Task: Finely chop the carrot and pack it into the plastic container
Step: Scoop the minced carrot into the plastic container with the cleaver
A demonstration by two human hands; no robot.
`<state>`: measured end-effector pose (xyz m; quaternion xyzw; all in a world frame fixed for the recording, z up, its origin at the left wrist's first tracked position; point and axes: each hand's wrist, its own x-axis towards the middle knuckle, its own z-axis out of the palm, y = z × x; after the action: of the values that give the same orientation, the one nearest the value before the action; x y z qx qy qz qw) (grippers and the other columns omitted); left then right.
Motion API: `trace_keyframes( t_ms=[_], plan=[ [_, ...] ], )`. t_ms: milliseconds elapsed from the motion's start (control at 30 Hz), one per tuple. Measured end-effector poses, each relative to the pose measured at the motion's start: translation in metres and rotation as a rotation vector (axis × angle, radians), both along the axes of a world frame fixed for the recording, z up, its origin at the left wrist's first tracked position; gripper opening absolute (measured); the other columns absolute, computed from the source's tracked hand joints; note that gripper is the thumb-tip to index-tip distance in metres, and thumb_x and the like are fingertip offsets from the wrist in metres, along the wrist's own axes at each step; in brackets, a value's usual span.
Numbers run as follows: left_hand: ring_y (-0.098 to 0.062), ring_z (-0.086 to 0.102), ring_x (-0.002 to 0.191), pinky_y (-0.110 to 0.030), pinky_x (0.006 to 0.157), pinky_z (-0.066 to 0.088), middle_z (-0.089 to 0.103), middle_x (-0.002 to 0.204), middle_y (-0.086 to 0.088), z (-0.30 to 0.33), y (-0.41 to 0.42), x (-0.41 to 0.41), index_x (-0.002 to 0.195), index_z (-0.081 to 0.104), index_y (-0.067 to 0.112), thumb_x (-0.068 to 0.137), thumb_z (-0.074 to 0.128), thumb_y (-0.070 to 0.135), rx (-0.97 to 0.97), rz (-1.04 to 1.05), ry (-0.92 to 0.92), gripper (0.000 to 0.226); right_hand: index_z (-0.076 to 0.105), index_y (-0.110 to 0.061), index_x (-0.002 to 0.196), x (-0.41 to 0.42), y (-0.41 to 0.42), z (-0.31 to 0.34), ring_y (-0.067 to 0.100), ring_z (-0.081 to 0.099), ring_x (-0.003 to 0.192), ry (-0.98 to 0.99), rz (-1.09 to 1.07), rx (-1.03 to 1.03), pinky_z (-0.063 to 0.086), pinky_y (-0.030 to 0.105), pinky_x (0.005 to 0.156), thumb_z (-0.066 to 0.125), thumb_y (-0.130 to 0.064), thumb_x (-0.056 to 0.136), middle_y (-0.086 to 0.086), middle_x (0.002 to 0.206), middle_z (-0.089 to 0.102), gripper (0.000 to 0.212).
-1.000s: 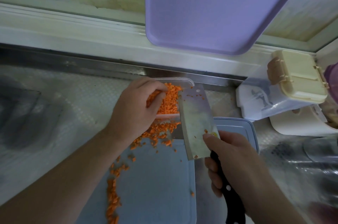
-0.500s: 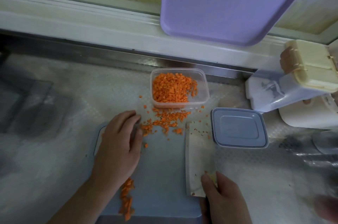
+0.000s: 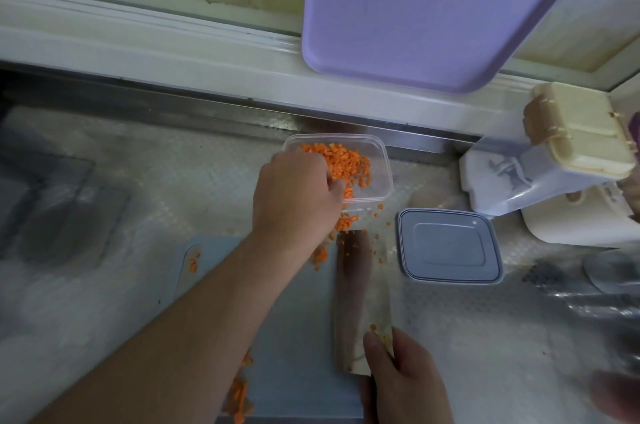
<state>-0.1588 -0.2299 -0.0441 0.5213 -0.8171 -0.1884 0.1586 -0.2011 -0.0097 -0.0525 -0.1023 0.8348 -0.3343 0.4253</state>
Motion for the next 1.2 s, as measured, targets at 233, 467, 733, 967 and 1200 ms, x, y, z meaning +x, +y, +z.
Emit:
trace_keyframes(
  t_ms=[233, 467, 733, 967, 1200],
  plan=[
    [-0.028, 0.07, 0.082, -0.036, 0.073, 0.056, 0.068, 0.08, -0.001, 0.01, -0.015, -0.018, 0.08, 0.073, 0.018, 0.081, 0.076, 0.027, 0.171, 0.064, -0.237, 0.01, 0.073, -0.023, 0.084, -0.009, 0.002, -0.001, 0.015, 0.063, 0.046, 0.04, 0.007, 0.004, 0.05, 0.03, 0.055, 0.063, -0.032, 0.095, 0.005, 0.049, 0.062, 0.018],
    [-0.023, 0.07, 0.078, -0.042, 0.074, 0.063, 0.073, 0.081, 0.002, 0.015, -0.018, -0.012, 0.083, 0.075, 0.02, 0.08, 0.071, 0.021, 0.21, 0.069, -0.153, 0.004, 0.071, -0.023, 0.082, -0.018, 0.004, 0.0, 0.019, 0.056, 0.04, -0.037, 0.004, -0.048, 0.044, 0.027, 0.049, 0.061, -0.024, 0.096, 0.005, 0.045, 0.055, 0.018],
    [-0.019, 0.069, 0.089, -0.041, 0.083, 0.061, 0.072, 0.094, 0.009, 0.012, -0.014, -0.007, 0.089, 0.076, 0.028, 0.092, 0.072, 0.027, 0.124, -0.033, -0.098, 0.005, 0.073, -0.033, 0.085, -0.017, 0.0, -0.002, 0.018, 0.054, 0.04, -0.061, -0.045, -0.072, 0.053, 0.037, 0.056, 0.061, -0.023, 0.097, 0.006, 0.048, 0.056, 0.02],
    [-0.018, 0.069, 0.084, -0.042, 0.08, 0.062, 0.073, 0.094, 0.006, 0.015, -0.015, -0.016, 0.091, 0.077, 0.026, 0.087, 0.079, 0.022, 0.1, -0.051, -0.269, 0.005, 0.073, -0.034, 0.086, -0.015, 0.0, -0.003, 0.017, 0.058, 0.042, -0.03, -0.061, -0.081, 0.059, 0.047, 0.059, 0.063, -0.024, 0.096, 0.012, 0.054, 0.063, 0.017],
    [-0.017, 0.067, 0.077, -0.038, 0.078, 0.061, 0.07, 0.085, 0.005, 0.012, -0.016, -0.021, 0.093, 0.075, 0.021, 0.096, 0.066, 0.025, 0.064, -0.057, -0.222, 0.01, 0.074, -0.031, 0.087, -0.017, 0.003, -0.004, 0.018, 0.055, 0.042, -0.076, -0.083, -0.1, 0.053, 0.037, 0.055, 0.061, -0.024, 0.098, 0.01, 0.052, 0.06, 0.018]
  ],
)
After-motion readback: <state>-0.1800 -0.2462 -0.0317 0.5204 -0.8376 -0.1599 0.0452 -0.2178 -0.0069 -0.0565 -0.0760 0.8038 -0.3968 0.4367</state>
